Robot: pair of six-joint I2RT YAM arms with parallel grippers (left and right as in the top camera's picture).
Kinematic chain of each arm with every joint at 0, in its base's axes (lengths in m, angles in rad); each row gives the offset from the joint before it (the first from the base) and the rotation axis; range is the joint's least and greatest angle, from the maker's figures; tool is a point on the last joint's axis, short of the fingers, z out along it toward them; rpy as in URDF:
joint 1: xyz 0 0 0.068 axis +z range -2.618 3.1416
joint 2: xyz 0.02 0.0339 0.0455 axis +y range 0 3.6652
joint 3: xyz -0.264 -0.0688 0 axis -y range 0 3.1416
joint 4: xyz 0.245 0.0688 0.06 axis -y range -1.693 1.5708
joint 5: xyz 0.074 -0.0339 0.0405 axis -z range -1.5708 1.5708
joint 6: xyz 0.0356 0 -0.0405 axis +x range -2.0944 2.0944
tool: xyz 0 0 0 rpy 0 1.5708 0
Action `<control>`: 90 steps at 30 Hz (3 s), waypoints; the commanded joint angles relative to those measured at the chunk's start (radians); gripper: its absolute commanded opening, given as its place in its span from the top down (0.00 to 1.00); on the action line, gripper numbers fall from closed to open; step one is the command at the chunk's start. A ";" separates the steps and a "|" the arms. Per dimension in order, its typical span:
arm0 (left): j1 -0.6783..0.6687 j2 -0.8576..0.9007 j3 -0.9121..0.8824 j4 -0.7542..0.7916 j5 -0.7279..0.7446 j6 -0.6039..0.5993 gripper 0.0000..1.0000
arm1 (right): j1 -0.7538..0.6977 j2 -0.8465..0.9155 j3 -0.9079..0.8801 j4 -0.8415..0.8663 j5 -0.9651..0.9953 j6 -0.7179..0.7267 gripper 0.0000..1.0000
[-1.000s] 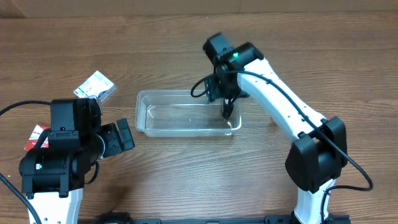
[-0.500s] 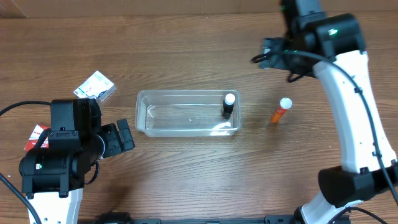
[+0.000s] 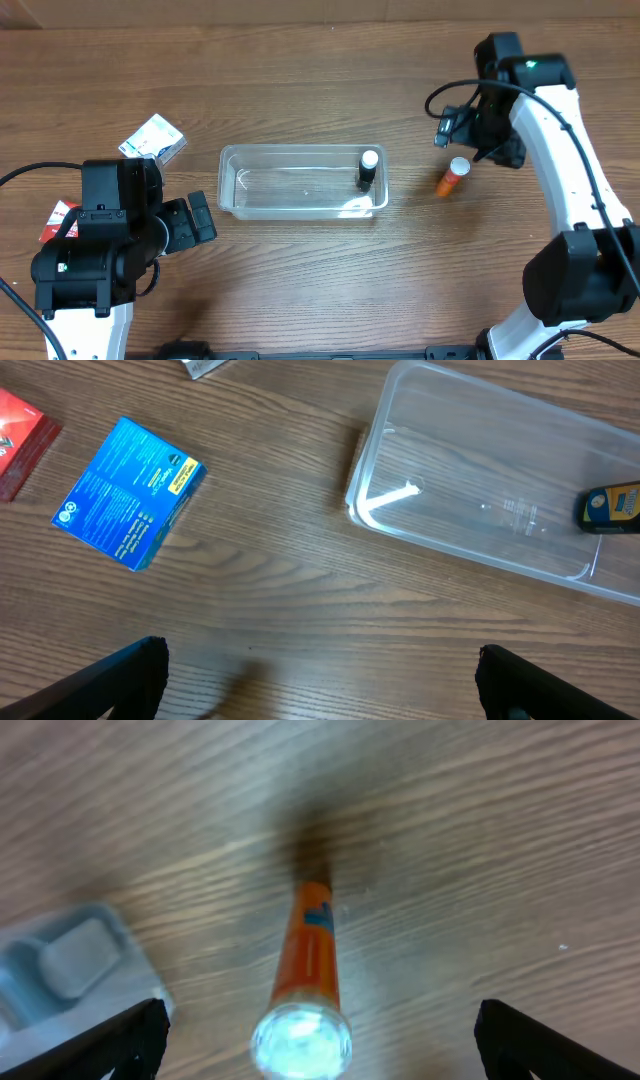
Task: Pack container
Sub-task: 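Move the right gripper to the orange tube and grasp it, then carry the orange tube with the right gripper into the container, release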
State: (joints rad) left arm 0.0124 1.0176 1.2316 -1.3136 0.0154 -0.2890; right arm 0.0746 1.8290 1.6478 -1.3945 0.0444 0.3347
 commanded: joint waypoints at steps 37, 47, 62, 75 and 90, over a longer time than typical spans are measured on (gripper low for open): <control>-0.005 0.003 0.024 0.002 0.003 -0.003 0.00 | 0.026 -0.025 -0.012 0.018 -0.006 -0.030 0.90; -0.005 0.003 0.024 0.002 0.003 -0.003 0.00 | 0.277 -0.291 0.141 -0.067 0.017 -0.003 0.90; -0.005 0.003 0.024 0.002 0.003 -0.003 0.00 | 0.543 -0.312 -0.047 0.069 0.120 0.134 0.90; -0.006 0.003 0.024 0.002 0.003 -0.003 0.00 | 0.542 -0.246 -0.269 0.267 0.112 0.134 0.90; -0.005 0.003 0.024 0.001 0.003 -0.003 0.00 | 0.542 -0.081 -0.274 0.298 0.112 0.134 0.89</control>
State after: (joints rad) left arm 0.0124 1.0176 1.2316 -1.3132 0.0154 -0.2890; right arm 0.6167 1.7287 1.3815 -1.0943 0.1474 0.4633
